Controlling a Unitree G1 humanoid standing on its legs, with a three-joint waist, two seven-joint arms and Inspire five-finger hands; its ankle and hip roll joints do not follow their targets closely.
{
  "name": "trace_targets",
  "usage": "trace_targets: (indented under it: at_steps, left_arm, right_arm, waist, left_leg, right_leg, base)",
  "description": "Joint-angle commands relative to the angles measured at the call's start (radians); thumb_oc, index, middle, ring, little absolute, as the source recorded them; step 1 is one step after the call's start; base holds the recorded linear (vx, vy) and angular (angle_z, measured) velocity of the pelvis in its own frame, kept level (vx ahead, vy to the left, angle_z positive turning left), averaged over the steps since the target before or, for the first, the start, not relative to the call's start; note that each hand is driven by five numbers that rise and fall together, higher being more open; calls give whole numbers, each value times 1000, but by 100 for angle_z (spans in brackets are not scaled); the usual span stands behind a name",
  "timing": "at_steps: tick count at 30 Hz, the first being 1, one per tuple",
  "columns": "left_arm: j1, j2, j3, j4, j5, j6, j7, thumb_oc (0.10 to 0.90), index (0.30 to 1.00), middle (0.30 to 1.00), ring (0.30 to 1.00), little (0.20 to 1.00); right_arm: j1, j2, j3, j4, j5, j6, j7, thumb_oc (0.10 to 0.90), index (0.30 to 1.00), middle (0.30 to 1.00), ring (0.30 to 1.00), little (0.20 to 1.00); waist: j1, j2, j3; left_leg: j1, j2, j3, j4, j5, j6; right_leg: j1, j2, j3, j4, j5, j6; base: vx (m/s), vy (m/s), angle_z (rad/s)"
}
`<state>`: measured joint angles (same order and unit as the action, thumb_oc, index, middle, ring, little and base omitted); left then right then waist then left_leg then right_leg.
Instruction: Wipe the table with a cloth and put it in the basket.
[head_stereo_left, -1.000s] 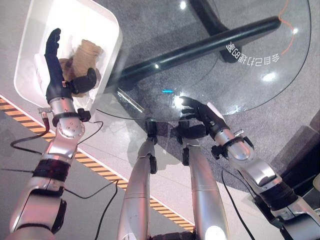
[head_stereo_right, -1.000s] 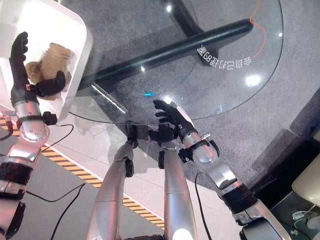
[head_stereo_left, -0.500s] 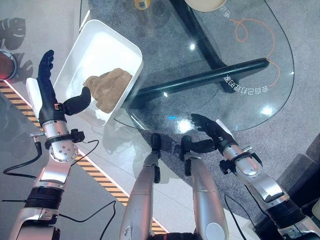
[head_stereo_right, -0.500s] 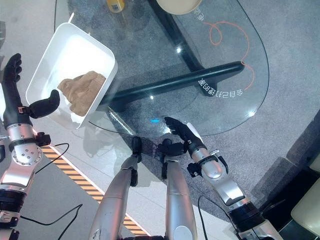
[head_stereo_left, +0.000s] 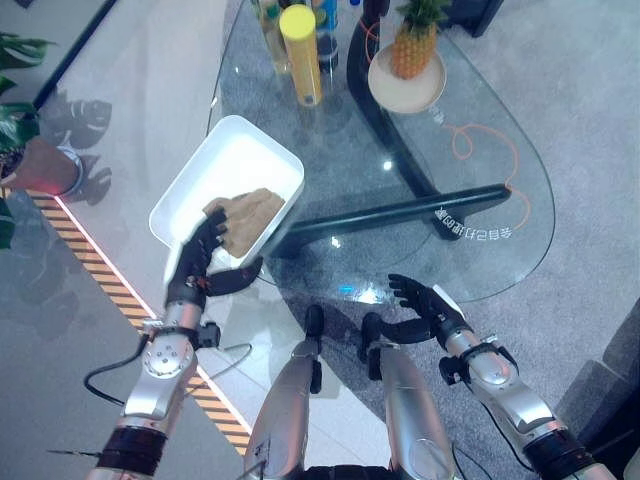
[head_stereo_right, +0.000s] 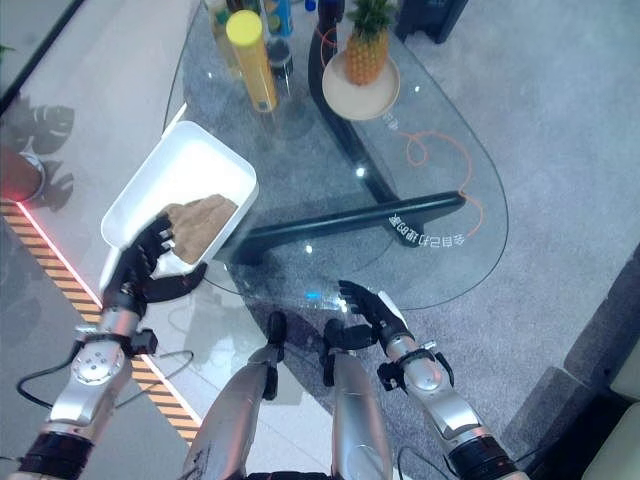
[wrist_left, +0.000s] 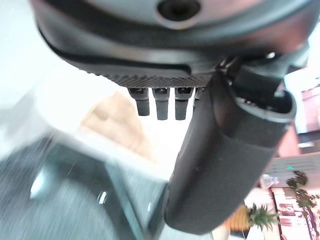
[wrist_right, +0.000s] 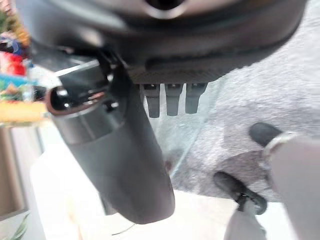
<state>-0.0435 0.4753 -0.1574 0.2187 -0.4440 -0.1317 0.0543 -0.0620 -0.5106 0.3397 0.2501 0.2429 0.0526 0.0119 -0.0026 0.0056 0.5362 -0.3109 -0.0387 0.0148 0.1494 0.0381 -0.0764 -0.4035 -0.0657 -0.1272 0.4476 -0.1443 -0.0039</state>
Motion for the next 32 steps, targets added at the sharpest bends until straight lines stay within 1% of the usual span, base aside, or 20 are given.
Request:
trace_targets:
  at_steps: [1, 3, 4, 7, 9, 10, 12, 13, 14, 15, 16, 18, 19, 20, 21, 22, 24, 26, 29, 32]
  left_arm:
    - [48, 3, -5, -8, -101, -9, -86, 800, 900, 900, 900, 900]
    - [88, -21, -44, 64, -121, 35, -153, 800, 900, 900, 900, 900]
    - [98, -28, -56, 85, -118, 39, -164, 800, 900, 900, 900, 900]
    - [132, -62, -107, 200, -102, 77, -209, 800, 900, 900, 900, 900]
    - [136, -78, -125, 263, -95, 76, -224, 800, 900, 900, 900, 900]
    - [134, -92, -141, 324, -84, 80, -239, 800, 900, 900, 900, 900]
    - [131, -102, -154, 368, -76, 79, -247, 800, 900, 900, 900, 900]
    - [121, -120, -166, 428, -65, 77, -256, 800, 900, 900, 900, 900]
    - [116, -129, -169, 452, -65, 79, -264, 800, 900, 900, 900, 900]
    - [112, -135, -169, 469, -62, 78, -268, 800, 900, 900, 900, 900]
    - [97, -155, -172, 524, -47, 72, -261, 800, 900, 900, 900, 900]
    - [85, -172, -175, 584, -46, 57, -267, 800, 900, 900, 900, 900]
    - [71, -189, -171, 638, -84, 95, -282, 800, 900, 900, 900, 900]
    - [66, -201, -161, 675, -92, 106, -306, 800, 900, 900, 900, 900]
    - [64, -206, -158, 695, -91, 101, -314, 800, 900, 900, 900, 900]
    - [49, -225, -152, 760, -74, 84, -320, 800, 900, 900, 900, 900]
    - [30, -241, -148, 826, -93, 87, -344, 800, 900, 900, 900, 900]
    - [19, -256, -134, 876, -115, 99, -365, 800, 900, 900, 900, 900]
    - [15, -268, -131, 917, -107, 92, -380, 800, 900, 900, 900, 900]
    - [13, -278, -125, 955, -109, 81, -388, 800, 900, 900, 900, 900]
  right_arm:
    - [52, 18, -9, 6, 45, -90, 47, 800, 900, 900, 900, 900]
    - [76, 41, -12, 76, 106, -77, 67, 800, 900, 900, 900, 900]
    - [80, 49, -10, 95, 115, -72, 68, 800, 900, 900, 900, 900]
    - [88, 86, -2, 199, 143, -49, 79, 800, 900, 900, 900, 900]
    - [82, 104, -2, 253, 154, -41, 91, 800, 900, 900, 900, 900]
    - [72, 123, 6, 309, 154, -32, 89, 800, 900, 900, 900, 900]
    - [65, 133, 15, 351, 158, -27, 88, 800, 900, 900, 900, 900]
    - [59, 148, 25, 401, 180, -13, 87, 800, 900, 900, 900, 900]
    - [58, 156, 28, 418, 188, -1, 81, 800, 900, 900, 900, 900]
    - [57, 160, 29, 435, 189, -2, 81, 800, 900, 900, 900, 900]
    - [50, 174, 34, 488, 189, -4, 80, 800, 900, 900, 900, 900]
    - [45, 184, 44, 533, 187, -5, 88, 800, 900, 900, 900, 900]
    - [41, 194, 46, 570, 189, 17, 102, 800, 900, 900, 900, 900]
    - [38, 201, 46, 599, 185, 22, 109, 800, 900, 900, 900, 900]
    - [37, 204, 47, 618, 186, 19, 113, 800, 900, 900, 900, 900]
    - [28, 216, 46, 687, 184, 28, 124, 800, 900, 900, 900, 900]
    - [19, 230, 41, 774, 199, 23, 160, 800, 900, 900, 900, 900]
    - [11, 242, 31, 834, 209, 25, 178, 800, 900, 900, 900, 900]
    - [6, 255, 14, 885, 227, 37, 200, 800, 900, 900, 900, 900]
    - [6, 265, 4, 924, 194, 25, 205, 800, 900, 900, 900, 900]
  waist:
    - [8, -19, -133]
    - [15, -25, -173]
    - [17, -27, -186]
    - [27, -34, -245]
    - [30, -36, -268]
    - [33, -36, -294]
    - [35, -35, -312]
    - [34, -35, -336]
    - [34, -36, -346]
    - [34, -35, -352]
    - [33, -34, -369]
    - [29, -33, -383]
    - [26, -33, -397]
    - [25, -33, -403]
    - [25, -33, -405]
    - [24, -31, -416]
    - [24, -28, -431]
    - [24, -24, -443]
    - [24, -18, -456]
    - [22, -13, -468]
  left_leg:
    - [-13, -36, -29, 134, -90, 25]
    - [35, -31, -37, 101, -86, 23]
    - [49, -28, -39, 89, -85, 23]
    - [121, -17, -48, 31, -78, 20]
    - [148, -13, -51, 15, -77, 19]
    - [170, -6, -53, 2, -76, 17]
    - [185, -1, -54, -8, -75, 16]
    - [203, 5, -56, -19, -74, 15]
    - [212, 8, -55, -26, -73, 14]
    - [217, 10, -56, -30, -72, 14]
    - [233, 16, -56, -44, -70, 13]
    - [246, 21, -53, -55, -67, 11]
    - [259, 27, -52, -68, -64, 9]
    - [265, 28, -53, -76, -63, 8]
    - [268, 29, -52, -79, -62, 8]
    - [279, 34, -52, -95, -59, 6]
    - [295, 41, -48, -115, -55, 4]
    - [307, 46, -43, -129, -53, 2]
    - [320, 51, -36, -145, -52, 0]
    - [333, 56, -31, -161, -50, -1]
  right_leg:
    - [137, 24, -9, -204, 54, 46]
    - [194, 25, -14, -245, 62, 47]
    - [211, 25, -16, -257, 64, 48]
    - [288, 27, -26, -315, 72, 53]
    - [318, 28, -28, -334, 74, 53]
    - [338, 29, -31, -345, 76, 53]
    - [353, 31, -30, -354, 77, 53]
    - [369, 32, -27, -364, 79, 53]
    - [376, 32, -25, -369, 81, 54]
    - [380, 33, -24, -373, 82, 53]
    - [393, 35, -19, -385, 86, 53]
    - [403, 36, -11, -396, 90, 54]
    - [412, 37, -5, -407, 94, 55]
    - [417, 37, -2, -415, 98, 57]
    - [419, 37, -1, -417, 98, 57]
    - [428, 37, 2, -431, 103, 57]
    - [441, 36, 6, -451, 110, 60]
    - [452, 32, 6, -468, 116, 63]
    - [464, 29, 7, -487, 123, 66]
    - [474, 26, 7, -501, 129, 69]
  base:
    - [41, -134, 5]
    - [51, -141, 2]
    - [68, -137, 1]
    - [84, -117, 9]
    - [81, -87, 12]
    - [58, -74, 5]
    - [56, -62, 14]
    - [56, -61, 22]
    - [49, -50, 14]
    - [41, -35, 3]
    - [34, -24, 0]
    - [17, -11, 0]
    - [0, 0, 0]
    - [0, 0, 0]
    - [5, -10, -3]
    - [0, 0, 0]
    - [36, -6, -2]
    - [40, 8, -6]
    - [34, 12, -7]
    - [39, 18, -11]
